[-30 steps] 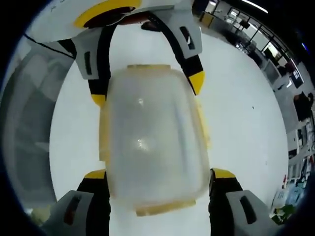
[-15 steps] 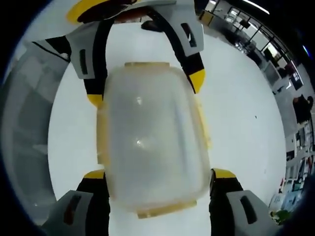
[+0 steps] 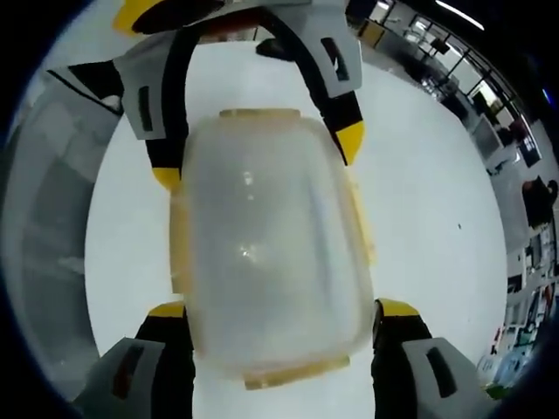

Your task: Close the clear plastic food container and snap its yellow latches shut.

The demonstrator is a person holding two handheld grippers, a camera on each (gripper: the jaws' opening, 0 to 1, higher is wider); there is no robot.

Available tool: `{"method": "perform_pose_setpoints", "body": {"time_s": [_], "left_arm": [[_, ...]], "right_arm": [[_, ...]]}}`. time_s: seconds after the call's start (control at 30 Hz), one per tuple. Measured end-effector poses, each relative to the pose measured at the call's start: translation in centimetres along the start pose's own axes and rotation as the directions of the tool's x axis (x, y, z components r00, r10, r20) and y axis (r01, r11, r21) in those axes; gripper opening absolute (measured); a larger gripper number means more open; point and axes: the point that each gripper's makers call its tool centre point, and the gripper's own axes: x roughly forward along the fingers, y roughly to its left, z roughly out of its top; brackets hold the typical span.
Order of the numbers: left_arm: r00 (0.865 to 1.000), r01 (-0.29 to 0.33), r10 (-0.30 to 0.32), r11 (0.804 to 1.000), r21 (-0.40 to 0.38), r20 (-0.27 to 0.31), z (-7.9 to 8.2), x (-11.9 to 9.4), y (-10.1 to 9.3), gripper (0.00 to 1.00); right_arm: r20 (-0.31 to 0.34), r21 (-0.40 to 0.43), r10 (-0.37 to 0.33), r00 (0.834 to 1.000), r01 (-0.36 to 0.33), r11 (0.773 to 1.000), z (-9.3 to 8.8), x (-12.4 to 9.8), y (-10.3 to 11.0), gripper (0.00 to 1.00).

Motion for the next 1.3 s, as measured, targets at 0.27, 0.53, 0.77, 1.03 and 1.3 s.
{"method": "perform_pose_setpoints", "body": {"time_s": [0.27,0.53,0.77,1.03,1.3], "left_arm": [[1.0,0.006,-0.006,1.0,0.001,-0.015,-0.1,0.1,0.1,0.86],[1.0,0.002,-0.002,1.0,-0.022,-0.009,-0.2,0.2,0.7,0.86],[1.0,0.002,-0.002,1.0,-0.029,-0.008,-0.4,0.3,1.5,0.87],[1.0,0.001,-0.001,0.999,-0.037,-0.007,-0.6,0.5,2.4,0.87],[1.0,-0.001,0.001,0.999,-0.051,-0.004,-0.7,0.6,3.2,0.87]], "right_arm": [[0.008,-0.004,0.003,1.0,-0.003,1.0,0.2,0.1,-0.1,0.85],[0.006,-0.024,0.002,1.0,-0.002,1.0,0.4,0.4,-0.9,0.85],[0.02,-0.024,0.0,1.0,0.0,1.0,0.7,0.6,-1.6,0.86],[0.03,-0.028,-0.001,1.0,0.002,1.0,0.9,0.9,-2.6,0.86],[0.029,-0.039,-0.006,1.0,0.007,0.999,1.2,1.2,-3.6,0.86]]}}
